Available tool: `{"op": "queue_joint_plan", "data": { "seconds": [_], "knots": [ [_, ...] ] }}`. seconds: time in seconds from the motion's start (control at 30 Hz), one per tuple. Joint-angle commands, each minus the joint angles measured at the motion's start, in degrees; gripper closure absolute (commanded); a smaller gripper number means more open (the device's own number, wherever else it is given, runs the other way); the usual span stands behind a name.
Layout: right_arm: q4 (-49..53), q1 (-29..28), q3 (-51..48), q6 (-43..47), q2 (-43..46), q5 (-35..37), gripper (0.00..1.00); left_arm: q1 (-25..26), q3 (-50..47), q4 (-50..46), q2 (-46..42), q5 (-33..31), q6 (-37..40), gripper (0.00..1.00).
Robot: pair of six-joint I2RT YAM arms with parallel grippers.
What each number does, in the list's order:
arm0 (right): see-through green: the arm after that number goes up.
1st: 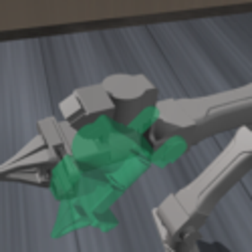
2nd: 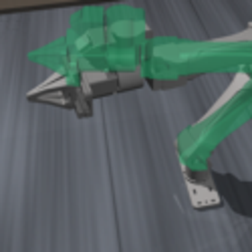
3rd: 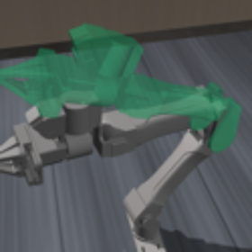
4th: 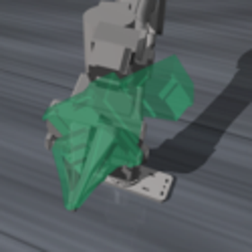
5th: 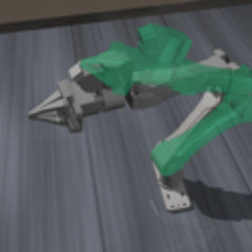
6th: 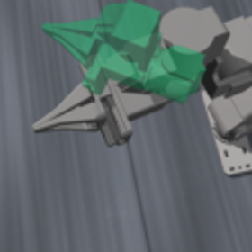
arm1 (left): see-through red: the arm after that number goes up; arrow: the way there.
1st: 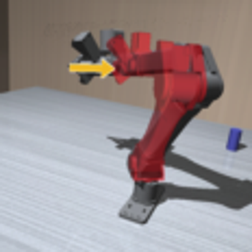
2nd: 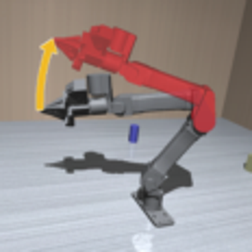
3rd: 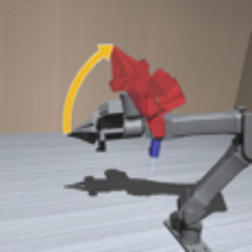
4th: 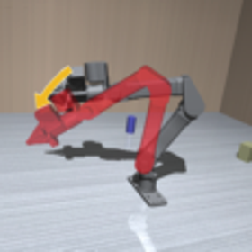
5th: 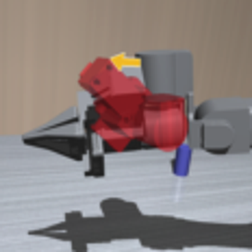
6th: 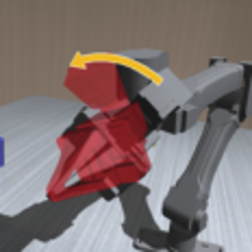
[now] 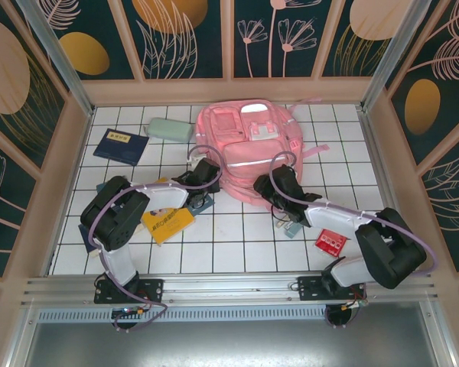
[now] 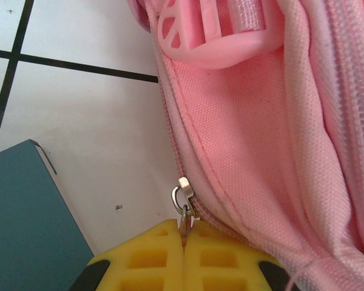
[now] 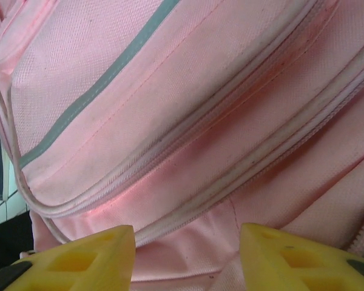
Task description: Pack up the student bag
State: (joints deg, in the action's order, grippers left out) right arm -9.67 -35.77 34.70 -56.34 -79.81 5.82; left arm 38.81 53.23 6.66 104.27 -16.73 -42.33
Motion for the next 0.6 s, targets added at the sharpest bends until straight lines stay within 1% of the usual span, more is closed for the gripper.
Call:
{"op": "queue_joint_plan", "data": {
  "seconds": [0.0,0.13,0.27,0.33,0.37,0.43,0.5,0.57],
  "knots": [
    [-0.52,0.76,2.84,-3.17,-2.66,2.84,0.51,1.0,-0.67,2.1,-0.89,0.65,-0.74,1.0],
    [-0.01,1.71,5.8,-5.33,-6.46,2.04,0.52,1.51,-0.72,2.45,-0.99,0.77,-0.44,1.0],
    [-1.33,2.45,6.24,-9.41,-9.07,1.52,0.52,1.84,-0.76,2.66,-1.52,0.74,0.1,1.0],
    [-2.4,2.9,6.13,-11.11,-10.15,1.15,0.57,1.89,-0.79,2.81,-1.7,1.13,0.21,1.0],
    [-2.82,3.14,6.08,-11.73,-10.65,0.93,0.62,2.04,-0.79,2.84,-1.79,1.1,0.24,1.0],
    [-3.56,3.49,5.88,-12.22,-11.23,0.51,0.76,2.22,-0.76,2.75,-1.73,1.25,0.33,1.0],
    [-3.73,3.95,5.8,-11.91,-11.18,0.51,1.0,2.15,-0.76,2.59,-1.7,1.1,0.45,1.0],
    [-3.32,4.07,5.57,-10.95,-10.12,0.77,1.0,2.21,-0.47,1.86,-1.68,0.27,0.66,1.0]
  ]
}}
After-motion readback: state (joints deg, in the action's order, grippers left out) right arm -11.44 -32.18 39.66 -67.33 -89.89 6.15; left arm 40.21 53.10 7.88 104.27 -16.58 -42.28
